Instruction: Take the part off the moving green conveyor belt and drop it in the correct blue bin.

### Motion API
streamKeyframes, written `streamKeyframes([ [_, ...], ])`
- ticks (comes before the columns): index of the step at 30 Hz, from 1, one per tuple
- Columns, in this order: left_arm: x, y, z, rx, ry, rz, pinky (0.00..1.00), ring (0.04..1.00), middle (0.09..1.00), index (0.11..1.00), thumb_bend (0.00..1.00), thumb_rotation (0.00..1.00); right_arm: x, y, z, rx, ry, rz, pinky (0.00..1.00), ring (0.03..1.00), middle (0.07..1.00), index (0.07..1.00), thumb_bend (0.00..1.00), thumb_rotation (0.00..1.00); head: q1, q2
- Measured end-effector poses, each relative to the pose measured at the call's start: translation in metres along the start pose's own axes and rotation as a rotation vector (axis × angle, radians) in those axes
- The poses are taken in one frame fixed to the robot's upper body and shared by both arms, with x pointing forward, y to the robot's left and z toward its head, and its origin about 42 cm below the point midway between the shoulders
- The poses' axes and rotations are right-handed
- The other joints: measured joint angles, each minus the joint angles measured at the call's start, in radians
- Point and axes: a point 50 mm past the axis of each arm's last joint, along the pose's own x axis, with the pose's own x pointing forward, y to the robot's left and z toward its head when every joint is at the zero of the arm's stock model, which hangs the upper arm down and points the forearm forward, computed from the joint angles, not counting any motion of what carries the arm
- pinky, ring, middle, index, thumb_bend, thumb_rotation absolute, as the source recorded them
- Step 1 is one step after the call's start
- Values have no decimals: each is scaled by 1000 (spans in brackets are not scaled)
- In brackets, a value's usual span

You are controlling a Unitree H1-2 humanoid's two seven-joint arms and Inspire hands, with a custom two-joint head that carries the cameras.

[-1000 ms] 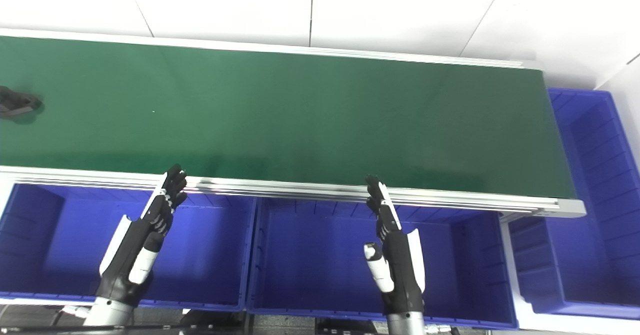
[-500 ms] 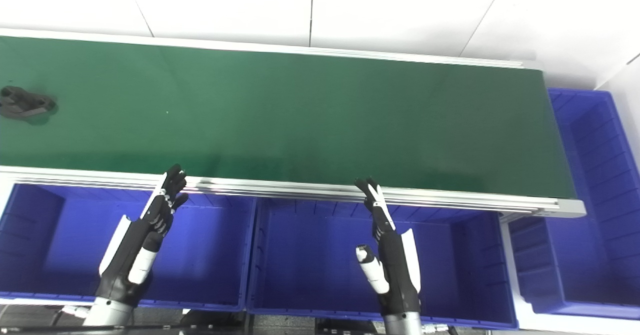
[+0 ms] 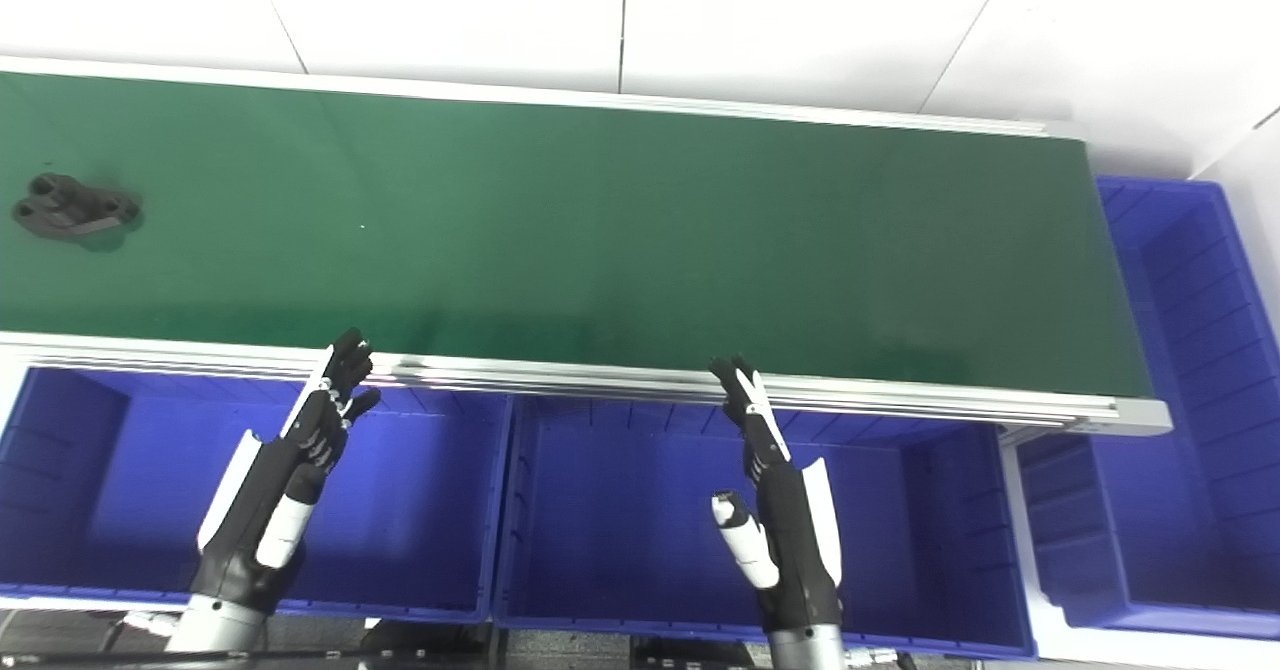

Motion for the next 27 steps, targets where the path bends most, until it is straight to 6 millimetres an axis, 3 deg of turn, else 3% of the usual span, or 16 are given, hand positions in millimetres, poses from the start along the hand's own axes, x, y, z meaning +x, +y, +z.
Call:
streamKeyframes([
  [17,0,0,0,8,2,-3,937,997,1000,1000,796,986,0,-1,0,-6,1,3,901,940,972,904,828,1000,0,-2],
  [27,-1,-2,-6,9,24,-7,924,983,1000,1000,821,990,-1,-1,-2,-7,8,4,895,934,968,902,818,1000,25,-31],
])
